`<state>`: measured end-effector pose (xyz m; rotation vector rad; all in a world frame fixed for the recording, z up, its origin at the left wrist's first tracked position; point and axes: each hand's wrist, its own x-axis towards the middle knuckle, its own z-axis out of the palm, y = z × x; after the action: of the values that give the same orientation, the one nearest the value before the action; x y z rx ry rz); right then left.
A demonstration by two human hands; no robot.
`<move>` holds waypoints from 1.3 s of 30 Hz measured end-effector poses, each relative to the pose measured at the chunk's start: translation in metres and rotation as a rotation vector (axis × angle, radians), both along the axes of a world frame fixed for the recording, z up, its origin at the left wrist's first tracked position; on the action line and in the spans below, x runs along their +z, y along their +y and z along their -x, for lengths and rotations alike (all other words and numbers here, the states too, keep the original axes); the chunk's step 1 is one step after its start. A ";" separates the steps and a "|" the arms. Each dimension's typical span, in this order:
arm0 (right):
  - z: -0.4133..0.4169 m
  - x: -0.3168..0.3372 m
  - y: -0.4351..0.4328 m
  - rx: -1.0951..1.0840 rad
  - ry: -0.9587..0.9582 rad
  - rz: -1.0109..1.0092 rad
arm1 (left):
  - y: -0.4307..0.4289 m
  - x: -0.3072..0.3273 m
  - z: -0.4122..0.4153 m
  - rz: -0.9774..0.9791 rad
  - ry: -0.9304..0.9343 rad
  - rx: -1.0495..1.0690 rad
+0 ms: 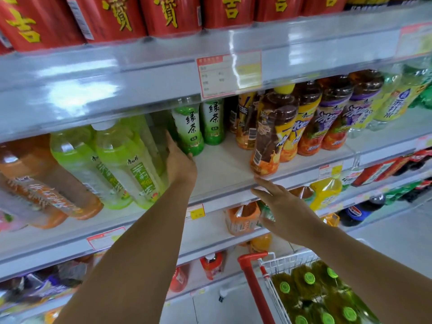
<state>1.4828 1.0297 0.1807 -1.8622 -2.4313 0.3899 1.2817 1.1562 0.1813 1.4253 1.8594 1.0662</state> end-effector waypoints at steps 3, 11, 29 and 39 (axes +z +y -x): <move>-0.005 -0.003 -0.002 0.000 0.068 0.011 | -0.019 0.009 -0.011 -0.113 0.024 -0.001; -0.090 -0.081 -0.090 -0.343 0.241 0.009 | -0.163 -0.063 -0.072 -0.391 0.142 -0.532; -0.226 -0.306 -0.174 -0.987 -0.053 0.361 | -0.211 -0.230 -0.132 -0.127 0.594 -0.692; -0.144 -0.293 -0.172 -0.583 0.121 0.277 | -0.210 -0.234 -0.128 -0.068 0.614 -0.697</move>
<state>1.6270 0.8574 -0.1123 -2.4478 -1.7110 0.7869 1.4097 0.9457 -0.0530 2.3835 1.4593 0.3615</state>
